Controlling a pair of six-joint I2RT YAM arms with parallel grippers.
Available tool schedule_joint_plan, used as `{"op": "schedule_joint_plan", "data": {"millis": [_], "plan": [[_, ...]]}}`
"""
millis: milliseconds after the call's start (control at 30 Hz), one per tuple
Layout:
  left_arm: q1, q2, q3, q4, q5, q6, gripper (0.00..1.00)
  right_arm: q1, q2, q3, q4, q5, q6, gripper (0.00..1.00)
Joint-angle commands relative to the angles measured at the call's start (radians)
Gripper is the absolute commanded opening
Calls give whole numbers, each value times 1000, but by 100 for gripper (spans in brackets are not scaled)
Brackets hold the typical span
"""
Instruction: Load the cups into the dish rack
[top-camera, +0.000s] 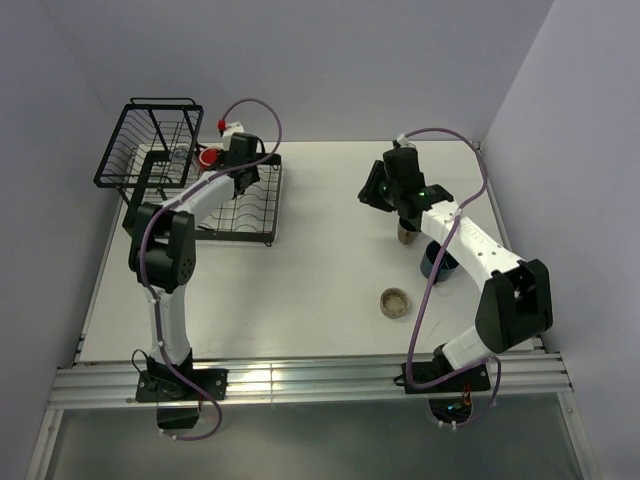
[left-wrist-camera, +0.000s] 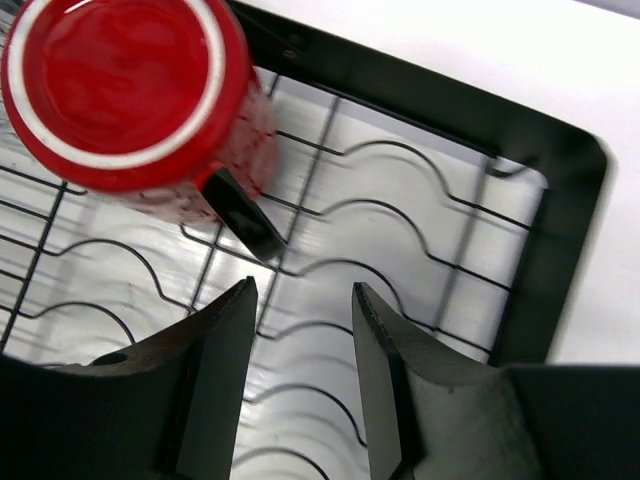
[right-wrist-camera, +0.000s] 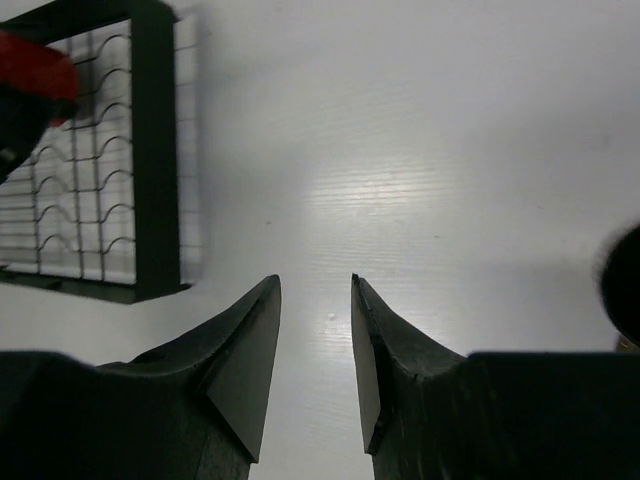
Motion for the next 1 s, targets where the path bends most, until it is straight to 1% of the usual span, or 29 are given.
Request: {"op": "schedule_joint_plan", "data": {"millis": [0,33,67,133,200,300,433,500,633,967], "plan": [[-48,-117,-17,24,-16,2,50,-8,-56,56,-107,192,-12,43],[-65,-135,-23,16,-24,-2,52,-10,-62,43,-124,235,-7,43],[-73,-144,-26,16,-26,-7,52,-11,-70,43,-132,235,-4,44],[-91,-172,-40,7,-26,-16,56,-17,-90,24,-150,278,-2,48],[-116,-187,-45,-22,-18,-36,57,-24,-92,21,-172,319,-1,50],[-159,-233,-74,-37,-6,-62,59,-45,-84,21,-216,359,4,50],[-220,-281,-125,-27,19,-87,61,-89,-72,-5,-219,347,5,50],[-232,-304,-145,-19,46,-94,62,-103,-46,-3,-222,352,2,51],[-263,-330,-152,-28,54,-95,62,-122,-9,3,-230,361,-1,51],[-271,-361,-178,-31,60,-96,63,-134,82,7,-221,330,-18,51]]}}
